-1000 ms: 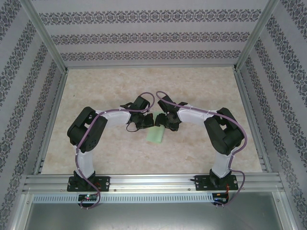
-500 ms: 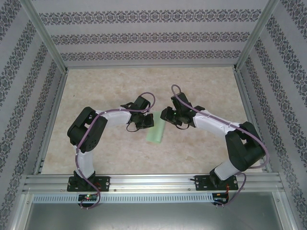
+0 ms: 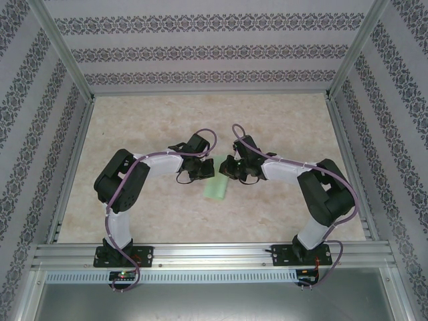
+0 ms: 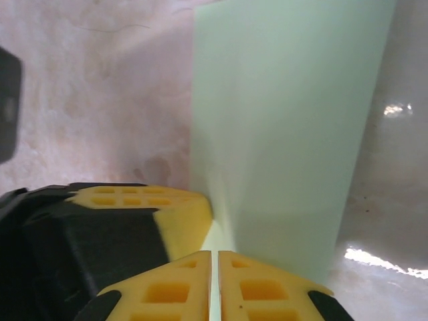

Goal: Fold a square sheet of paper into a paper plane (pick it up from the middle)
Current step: Fold the square sheet of paper in half at the center of the table.

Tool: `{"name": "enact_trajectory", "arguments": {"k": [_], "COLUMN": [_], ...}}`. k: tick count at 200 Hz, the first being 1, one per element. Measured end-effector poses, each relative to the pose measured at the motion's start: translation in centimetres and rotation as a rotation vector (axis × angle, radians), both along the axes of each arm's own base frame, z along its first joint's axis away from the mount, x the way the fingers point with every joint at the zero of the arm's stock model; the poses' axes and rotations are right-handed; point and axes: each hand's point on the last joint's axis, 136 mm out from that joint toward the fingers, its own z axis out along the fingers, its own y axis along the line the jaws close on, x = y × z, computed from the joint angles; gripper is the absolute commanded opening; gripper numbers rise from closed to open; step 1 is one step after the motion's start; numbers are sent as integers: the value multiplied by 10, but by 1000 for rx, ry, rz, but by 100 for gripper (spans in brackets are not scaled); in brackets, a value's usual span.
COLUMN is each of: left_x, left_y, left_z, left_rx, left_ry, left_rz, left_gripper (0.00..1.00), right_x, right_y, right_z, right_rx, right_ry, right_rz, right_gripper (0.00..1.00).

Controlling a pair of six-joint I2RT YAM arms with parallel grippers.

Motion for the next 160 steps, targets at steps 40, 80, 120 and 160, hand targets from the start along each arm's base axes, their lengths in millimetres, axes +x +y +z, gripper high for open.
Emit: {"name": "enact_trajectory", "arguments": {"k": [40, 80, 120, 160], "left_x": [0, 0, 0, 0], "left_y": [0, 0, 0, 0], "left_z": [0, 0, 0, 0], "left_rx": [0, 1, 2, 1], "left_ry": [1, 0, 0, 0], "left_rz": [0, -2, -3, -4], "left_gripper": [0, 0, 0, 0], "right_x": [-12, -17, -17, -22], "right_y": [-9, -15, -15, -11], "right_z": [-23, -34, -34, -27], "right_rx": [-44, -66, -14, 46], "right_ry": [51, 59, 18, -16], "right_rz": [0, -1, 5, 32], "right_gripper": [15, 15, 16, 19]}}
